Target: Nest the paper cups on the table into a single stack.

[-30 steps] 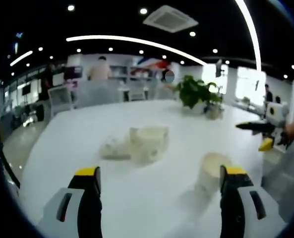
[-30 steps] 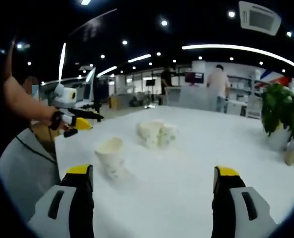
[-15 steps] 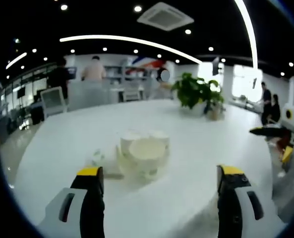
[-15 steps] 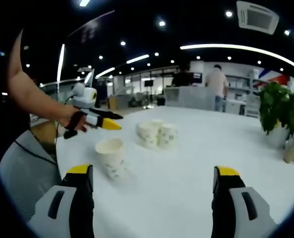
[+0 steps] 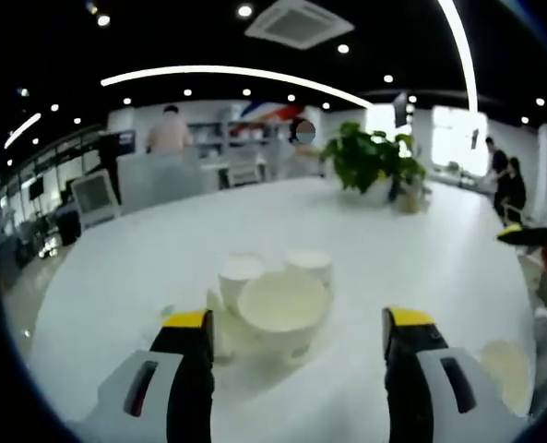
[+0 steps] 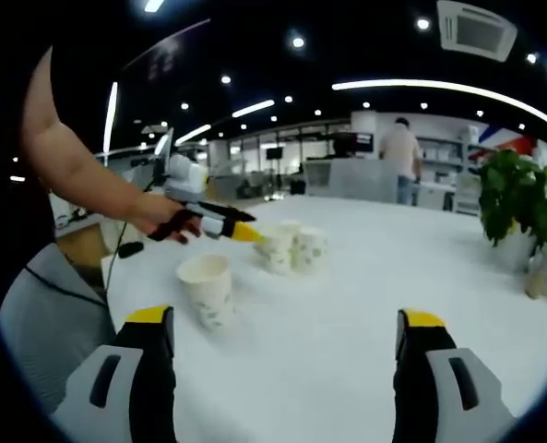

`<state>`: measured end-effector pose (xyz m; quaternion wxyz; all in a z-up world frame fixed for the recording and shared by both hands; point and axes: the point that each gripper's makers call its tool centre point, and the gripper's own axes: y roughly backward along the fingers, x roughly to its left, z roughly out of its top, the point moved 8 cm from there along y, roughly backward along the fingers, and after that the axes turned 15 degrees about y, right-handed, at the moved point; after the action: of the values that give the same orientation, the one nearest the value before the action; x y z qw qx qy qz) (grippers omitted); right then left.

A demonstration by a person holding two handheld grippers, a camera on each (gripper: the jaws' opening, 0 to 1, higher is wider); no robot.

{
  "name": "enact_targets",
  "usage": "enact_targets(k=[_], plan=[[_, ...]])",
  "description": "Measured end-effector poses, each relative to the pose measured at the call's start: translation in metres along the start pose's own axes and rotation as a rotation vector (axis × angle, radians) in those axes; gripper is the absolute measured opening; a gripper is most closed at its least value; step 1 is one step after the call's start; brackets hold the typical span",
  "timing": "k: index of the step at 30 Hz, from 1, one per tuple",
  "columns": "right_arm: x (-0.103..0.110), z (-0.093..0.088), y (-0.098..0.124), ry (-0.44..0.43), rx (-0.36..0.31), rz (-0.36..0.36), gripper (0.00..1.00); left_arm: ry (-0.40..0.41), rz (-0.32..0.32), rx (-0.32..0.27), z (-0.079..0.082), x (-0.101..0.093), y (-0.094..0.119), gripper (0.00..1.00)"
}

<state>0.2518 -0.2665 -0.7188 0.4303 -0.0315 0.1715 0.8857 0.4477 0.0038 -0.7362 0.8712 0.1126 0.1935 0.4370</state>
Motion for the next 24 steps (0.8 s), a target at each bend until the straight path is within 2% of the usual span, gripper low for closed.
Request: enact_targets(k=[6,11,20,21,22,24], plan=[[-0.001,-0.004,0.003,-0.011,0.014,-0.01,0.98,0.0,0.011,0.018,-0.003,0.003,-0.015,0.61],[0.001,-0.004,0.005,-0.019,0.014,-0.015,0.97,-0.024,0.022,0.045,-0.006,0.006,-0.022,0.59],[0.004,-0.003,0.01,-0.02,0.014,-0.023,0.95,-0.005,0.046,0.068,-0.012,0.006,-0.027,0.53],[0.005,-0.002,0.01,-0.019,0.014,-0.023,0.95,-0.009,0.048,0.071,-0.013,0.006,-0.027,0.5],[0.005,-0.003,0.01,-0.02,0.015,-0.022,0.95,-0.031,0.059,0.08,-0.014,0.006,-0.028,0.42],[0.005,-0.003,0.01,-0.017,0.018,-0.023,0.95,-0.029,0.063,0.079,-0.013,0.007,-0.028,0.42]])
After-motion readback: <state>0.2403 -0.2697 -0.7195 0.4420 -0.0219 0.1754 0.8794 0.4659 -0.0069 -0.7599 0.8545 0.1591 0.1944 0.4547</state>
